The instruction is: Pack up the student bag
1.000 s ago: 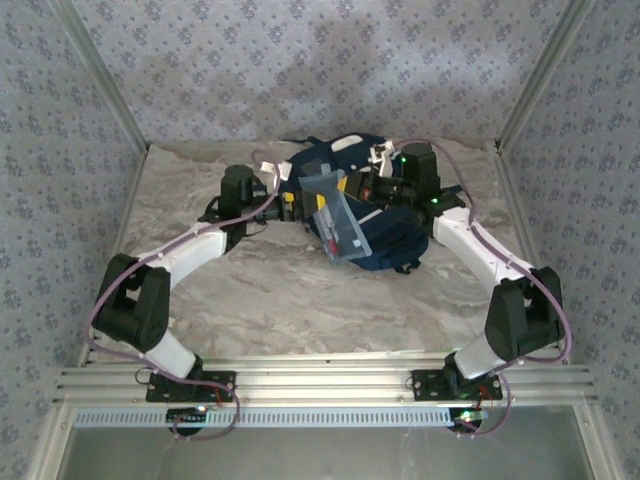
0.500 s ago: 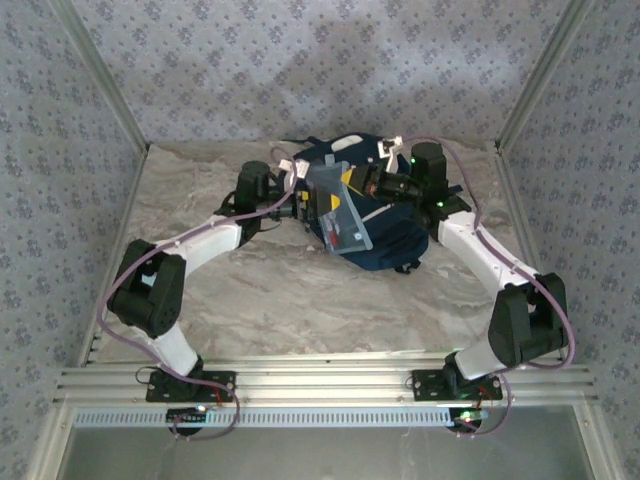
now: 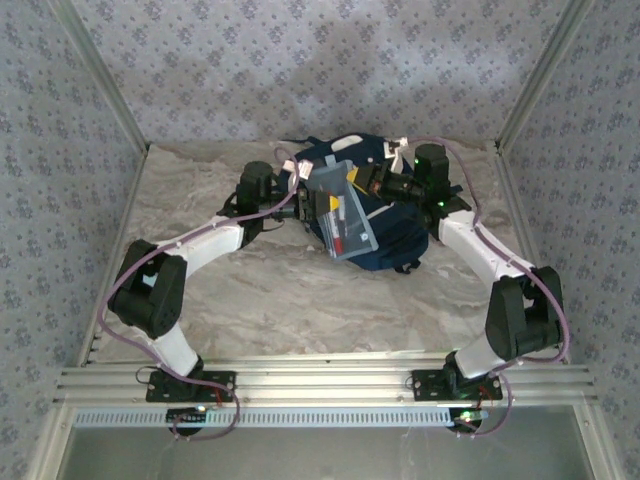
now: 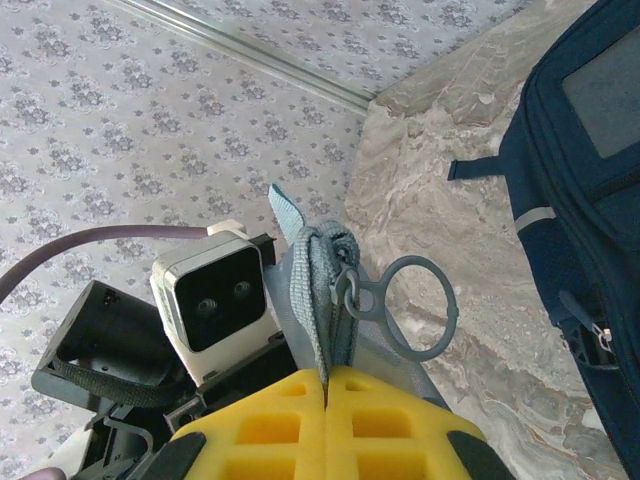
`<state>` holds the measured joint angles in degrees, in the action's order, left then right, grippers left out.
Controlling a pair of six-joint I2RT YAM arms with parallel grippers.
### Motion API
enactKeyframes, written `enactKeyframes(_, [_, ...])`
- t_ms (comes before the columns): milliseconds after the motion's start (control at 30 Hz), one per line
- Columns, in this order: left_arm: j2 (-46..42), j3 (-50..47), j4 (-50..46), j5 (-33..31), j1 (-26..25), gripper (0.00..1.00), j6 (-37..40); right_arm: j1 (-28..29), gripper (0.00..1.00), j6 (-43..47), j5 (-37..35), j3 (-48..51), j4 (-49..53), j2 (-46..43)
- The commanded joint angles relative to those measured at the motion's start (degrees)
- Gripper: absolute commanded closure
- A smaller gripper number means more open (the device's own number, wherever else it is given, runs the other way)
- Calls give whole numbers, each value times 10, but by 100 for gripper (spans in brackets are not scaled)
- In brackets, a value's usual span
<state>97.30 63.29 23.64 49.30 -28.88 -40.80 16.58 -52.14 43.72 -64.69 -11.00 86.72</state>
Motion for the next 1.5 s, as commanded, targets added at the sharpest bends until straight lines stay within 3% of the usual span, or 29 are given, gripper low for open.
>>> enactKeyframes(0, [-11, 18, 2, 9, -3, 70, -4, -1, 100, -5, 0, 2, -20, 9])
enactKeyframes(100, [-3, 21, 6, 1, -2, 88, -16, -1, 100, 0, -1, 3, -17, 10])
enactKeyframes(233, [2, 27, -1, -14, -2, 90, -28, -2, 99, 10, -8, 2, -7, 8])
enactKeyframes(267, [2, 29, -5, -24, -2, 91, -34, -3, 87, 13, -11, 2, -1, 7])
enactKeyframes(333, [2, 37, -30, -53, 0, 95, -45, -7, 47, 21, -17, 1, 13, 4])
enactKeyframes(367, [1, 37, -30, -65, 1, 95, -57, -10, 31, 27, -23, 2, 23, -1])
enactKeyframes(467, [1, 32, 1, -77, 7, 93, -101, -20, 0, 59, -64, 12, 61, -28])
enactKeyframes(600, [-4, 37, 9, -112, 12, 93, -134, -32, 0, 102, -106, 19, 126, -65])
enactKeyframes(733, [-11, 31, 53, -152, 19, 93, -184, -41, 0, 99, -95, 47, 135, -83])
enactKeyframes(1033, [-21, -8, 180, -232, 21, 91, -281, -15, 0, 19, -73, 136, 17, -86])
enactKeyframes(1367, [1, -21, 225, -232, -10, 90, -321, 17, 2, -17, -70, 113, -75, -37])
enactKeyframes(1467, [7, -24, 232, -230, -21, 90, -327, 18, 10, -28, -71, 109, -99, -23])
